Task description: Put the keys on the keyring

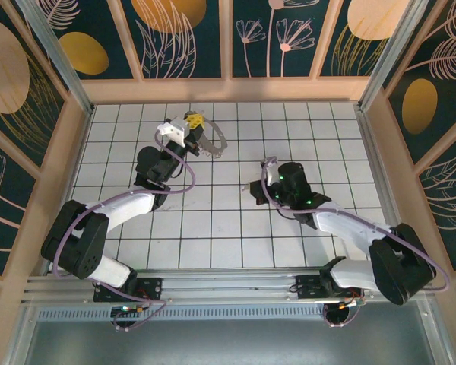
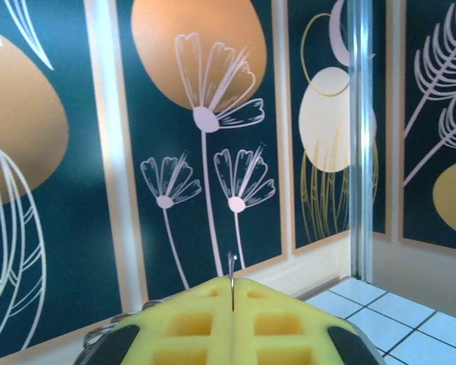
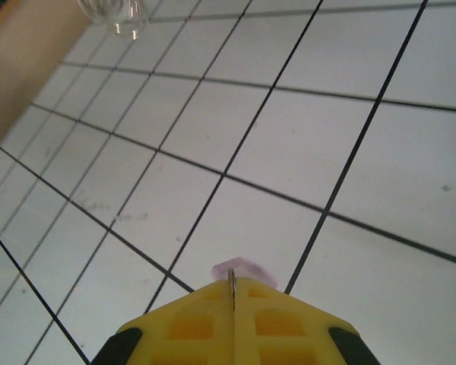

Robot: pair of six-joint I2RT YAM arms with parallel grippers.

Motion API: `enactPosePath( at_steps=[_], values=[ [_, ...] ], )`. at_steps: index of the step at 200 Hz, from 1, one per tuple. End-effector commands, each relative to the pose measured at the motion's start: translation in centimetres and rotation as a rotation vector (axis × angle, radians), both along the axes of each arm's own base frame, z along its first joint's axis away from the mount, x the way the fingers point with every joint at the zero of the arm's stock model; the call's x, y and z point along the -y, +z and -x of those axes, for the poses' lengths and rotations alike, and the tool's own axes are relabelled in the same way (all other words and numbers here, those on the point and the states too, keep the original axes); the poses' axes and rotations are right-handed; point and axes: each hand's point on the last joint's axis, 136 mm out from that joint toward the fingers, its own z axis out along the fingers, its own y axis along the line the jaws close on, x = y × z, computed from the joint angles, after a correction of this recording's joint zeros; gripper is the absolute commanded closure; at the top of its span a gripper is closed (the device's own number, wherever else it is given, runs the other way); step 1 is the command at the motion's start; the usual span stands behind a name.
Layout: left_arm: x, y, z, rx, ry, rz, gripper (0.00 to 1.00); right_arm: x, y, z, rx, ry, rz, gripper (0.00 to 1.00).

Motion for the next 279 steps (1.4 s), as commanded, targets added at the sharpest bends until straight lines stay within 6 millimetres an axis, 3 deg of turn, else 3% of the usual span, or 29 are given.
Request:
enactPosePath(
  at_steps=[1, 6, 42, 110, 193, 217, 219, 225, 279],
  values=[
    [1.3, 2.1, 1.2, 0.057, -0.107, -0.005, 1.00, 0.4, 3.3, 0.2, 0.070, -0.002, -0.100, 1.00],
    [1.6, 2.1, 1.3, 0.055, -0.126, -0.015, 1.00, 1.5, 3.8, -0.5, 0.086, -0.037, -0.111, 1.00],
    [3.8, 1.4, 2.6, 0.026, -0.277, -0.068, 1.00, 3.8, 7.0, -1.4, 0.170, -0.121, -0.166, 1.00],
    [8.1, -0.7, 4.7, -0.056, -0.462, -0.175, 1.00, 6.0, 12.3, -2.1, 0.329, -0.174, -0.254, 1.00],
    [10.8, -3.0, 5.2, -0.166, -0.503, -0.239, 1.00, 4.0, 16.5, -0.8, 0.434, 0.006, -0.322, 1.00],
    [11.1, -4.1, 5.3, -0.210, -0.509, -0.257, 1.00, 3.6, 17.0, -0.9, 0.448, 0.025, -0.335, 1.00],
    [11.3, -3.2, 5.2, -0.193, -0.509, -0.251, 1.00, 3.6, 17.0, -0.9, 0.447, 0.027, -0.336, 1.00],
    [11.4, -3.0, 5.1, -0.195, -0.510, -0.253, 1.00, 3.5, 17.1, -1.0, 0.447, 0.029, -0.336, 1.00],
    [12.2, -3.6, 5.6, -0.225, -0.546, -0.276, 1.00, 2.6, 17.4, -1.3, 0.453, 0.063, -0.361, 1.00]
  ],
)
